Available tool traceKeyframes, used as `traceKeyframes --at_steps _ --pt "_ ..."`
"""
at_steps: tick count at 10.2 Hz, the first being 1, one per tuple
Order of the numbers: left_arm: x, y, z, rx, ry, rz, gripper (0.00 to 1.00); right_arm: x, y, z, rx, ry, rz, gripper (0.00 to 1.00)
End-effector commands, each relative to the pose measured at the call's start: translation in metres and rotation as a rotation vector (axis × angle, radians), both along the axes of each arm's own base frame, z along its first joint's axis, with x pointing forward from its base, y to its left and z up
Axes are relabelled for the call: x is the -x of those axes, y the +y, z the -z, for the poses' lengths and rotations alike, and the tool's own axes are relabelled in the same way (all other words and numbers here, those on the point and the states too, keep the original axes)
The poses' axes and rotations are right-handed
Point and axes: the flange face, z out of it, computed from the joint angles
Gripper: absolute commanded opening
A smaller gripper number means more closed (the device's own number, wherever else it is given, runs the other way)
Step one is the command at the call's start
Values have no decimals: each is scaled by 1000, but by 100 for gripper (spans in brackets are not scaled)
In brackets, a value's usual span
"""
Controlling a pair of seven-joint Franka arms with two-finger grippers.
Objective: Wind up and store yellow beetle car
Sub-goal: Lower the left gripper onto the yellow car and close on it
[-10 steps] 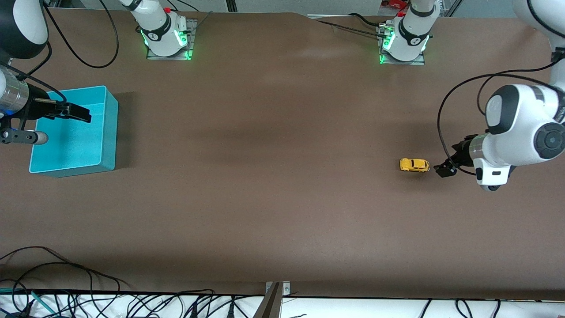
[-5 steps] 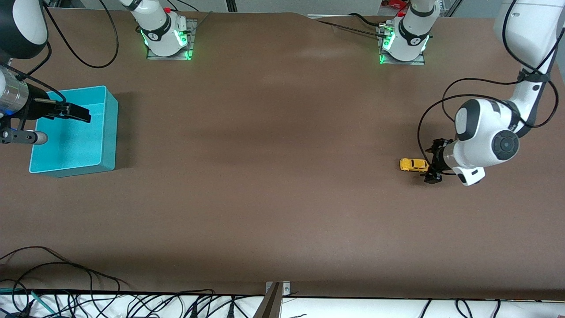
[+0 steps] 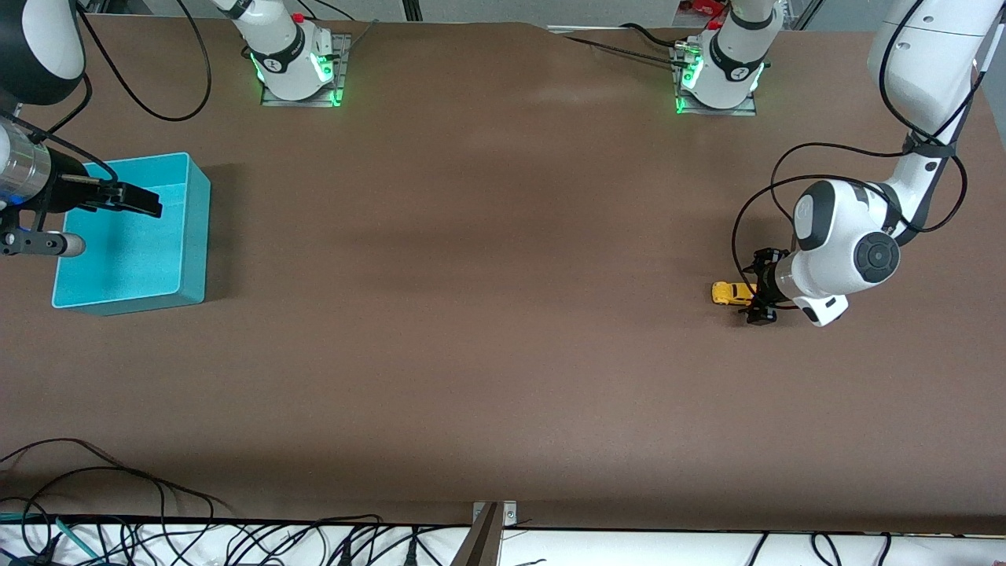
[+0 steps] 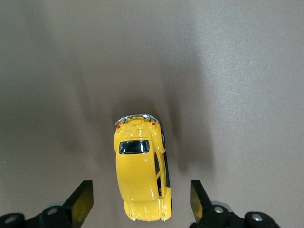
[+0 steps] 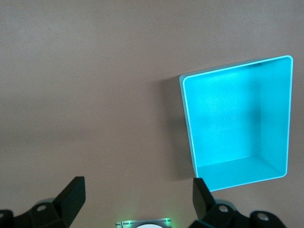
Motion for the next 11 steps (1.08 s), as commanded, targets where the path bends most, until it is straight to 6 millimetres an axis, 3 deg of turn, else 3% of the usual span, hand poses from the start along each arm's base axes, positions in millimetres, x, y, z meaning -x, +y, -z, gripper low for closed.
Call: traceKeyframes --at_steps 1,4,5,6,7,8,10,11 --pt "3 -2 5 2 4 -13 84 5 -2 -6 1 7 -9 100" --pt "7 -3 14 -7 22 -12 78 4 1 -6 2 5 -8 100" --pt "8 -3 15 -13 23 -15 67 5 1 -6 3 6 -5 100" --pt "8 -4 16 -13 25 -16 49 5 2 -7 3 5 -5 100" --pt "8 -3 16 -13 27 -18 15 5 3 -6 4 9 -3 100" --pt "8 -3 16 -20 26 -8 0 5 3 -6 3 9 -5 100" --pt "3 -16 3 -31 15 -28 0 6 3 -6 3 12 -6 100" --pt "0 -35 -4 -45 7 -83 0 7 2 -6 3 20 -7 100"
